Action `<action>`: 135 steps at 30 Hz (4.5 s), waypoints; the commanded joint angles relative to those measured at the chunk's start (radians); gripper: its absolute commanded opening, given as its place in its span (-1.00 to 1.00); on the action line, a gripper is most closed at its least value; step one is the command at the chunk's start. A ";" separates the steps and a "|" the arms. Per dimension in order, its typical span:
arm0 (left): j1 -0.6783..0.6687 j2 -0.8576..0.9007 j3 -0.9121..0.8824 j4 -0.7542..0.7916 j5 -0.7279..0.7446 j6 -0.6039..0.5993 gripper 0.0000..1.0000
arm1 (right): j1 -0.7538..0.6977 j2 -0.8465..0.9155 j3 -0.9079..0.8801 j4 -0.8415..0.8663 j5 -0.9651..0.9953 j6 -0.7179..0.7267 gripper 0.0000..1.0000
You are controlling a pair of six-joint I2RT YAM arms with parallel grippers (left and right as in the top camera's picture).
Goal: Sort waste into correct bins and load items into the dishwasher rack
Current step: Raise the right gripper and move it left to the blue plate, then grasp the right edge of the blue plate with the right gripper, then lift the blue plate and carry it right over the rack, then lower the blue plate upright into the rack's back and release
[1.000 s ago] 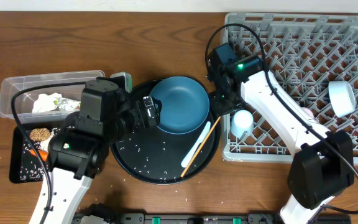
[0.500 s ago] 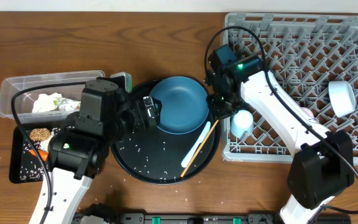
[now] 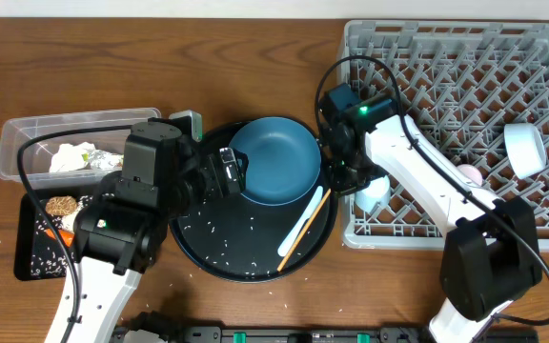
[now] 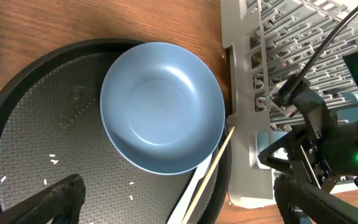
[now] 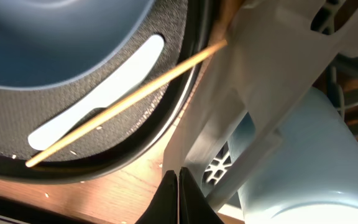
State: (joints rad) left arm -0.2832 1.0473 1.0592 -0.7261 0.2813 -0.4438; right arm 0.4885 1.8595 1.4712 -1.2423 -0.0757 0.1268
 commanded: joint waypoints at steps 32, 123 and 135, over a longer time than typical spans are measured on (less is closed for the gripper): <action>0.003 -0.003 0.008 0.001 -0.010 0.016 0.96 | -0.008 0.000 0.134 0.290 -0.063 0.027 -0.69; 0.003 -0.003 0.008 0.001 -0.010 0.016 0.96 | -0.657 -0.392 -0.165 1.111 0.813 -0.637 -0.98; 0.003 -0.003 0.008 0.001 -0.010 0.016 0.96 | -0.622 -0.034 -0.165 1.464 0.892 -0.937 -0.98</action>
State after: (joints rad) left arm -0.2832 1.0473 1.0592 -0.7265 0.2813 -0.4438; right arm -0.1535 1.7729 1.2968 0.1898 0.7620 -0.6819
